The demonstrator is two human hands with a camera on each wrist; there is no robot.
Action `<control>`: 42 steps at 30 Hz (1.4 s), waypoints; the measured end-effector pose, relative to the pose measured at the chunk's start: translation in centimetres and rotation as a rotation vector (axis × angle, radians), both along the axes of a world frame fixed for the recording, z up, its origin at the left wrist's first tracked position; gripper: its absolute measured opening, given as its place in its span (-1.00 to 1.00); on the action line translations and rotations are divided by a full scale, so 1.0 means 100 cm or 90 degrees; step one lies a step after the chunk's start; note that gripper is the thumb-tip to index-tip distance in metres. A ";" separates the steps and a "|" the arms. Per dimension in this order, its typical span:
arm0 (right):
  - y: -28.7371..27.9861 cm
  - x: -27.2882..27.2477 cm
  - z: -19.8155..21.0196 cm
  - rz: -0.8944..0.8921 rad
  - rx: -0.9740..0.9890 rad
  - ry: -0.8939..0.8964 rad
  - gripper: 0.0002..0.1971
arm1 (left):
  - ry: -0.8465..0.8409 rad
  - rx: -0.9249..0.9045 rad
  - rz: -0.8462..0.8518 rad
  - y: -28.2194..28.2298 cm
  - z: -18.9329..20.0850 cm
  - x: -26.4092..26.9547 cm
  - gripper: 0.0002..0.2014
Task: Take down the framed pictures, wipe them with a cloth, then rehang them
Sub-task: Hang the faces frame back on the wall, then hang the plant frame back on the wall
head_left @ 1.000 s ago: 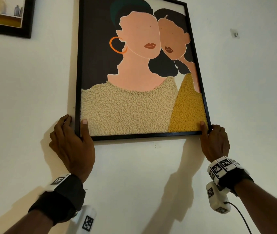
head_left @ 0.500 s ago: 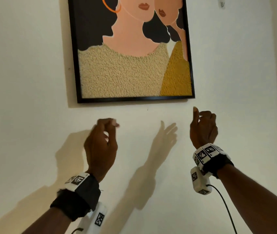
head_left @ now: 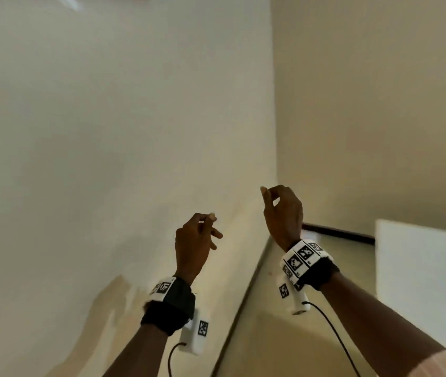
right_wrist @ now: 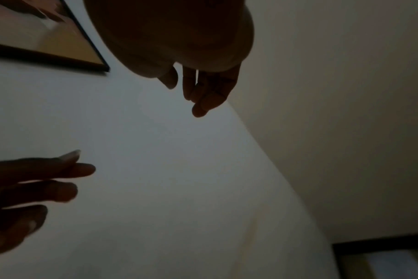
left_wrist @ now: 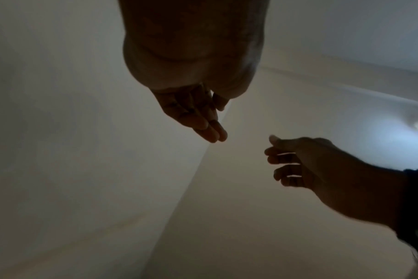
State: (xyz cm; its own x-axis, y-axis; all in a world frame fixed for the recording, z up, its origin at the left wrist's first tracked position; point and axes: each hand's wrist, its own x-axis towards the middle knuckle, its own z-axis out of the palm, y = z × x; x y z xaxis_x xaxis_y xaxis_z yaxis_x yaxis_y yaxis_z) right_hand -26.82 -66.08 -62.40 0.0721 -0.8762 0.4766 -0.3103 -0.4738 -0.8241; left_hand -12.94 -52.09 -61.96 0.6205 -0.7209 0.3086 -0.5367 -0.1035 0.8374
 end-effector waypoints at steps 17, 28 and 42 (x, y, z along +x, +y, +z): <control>0.150 -0.529 -0.227 -0.454 0.465 0.277 -0.69 | 0.238 0.362 -0.477 -0.039 -0.221 -0.441 -0.74; 0.241 -0.752 -0.263 -0.542 0.523 0.238 -0.72 | 0.219 0.439 -0.562 -0.007 -0.242 -0.683 -0.71; 0.265 -0.963 -0.263 -0.735 0.514 0.191 -0.72 | 0.167 0.575 -0.569 -0.044 -0.283 -0.906 -0.57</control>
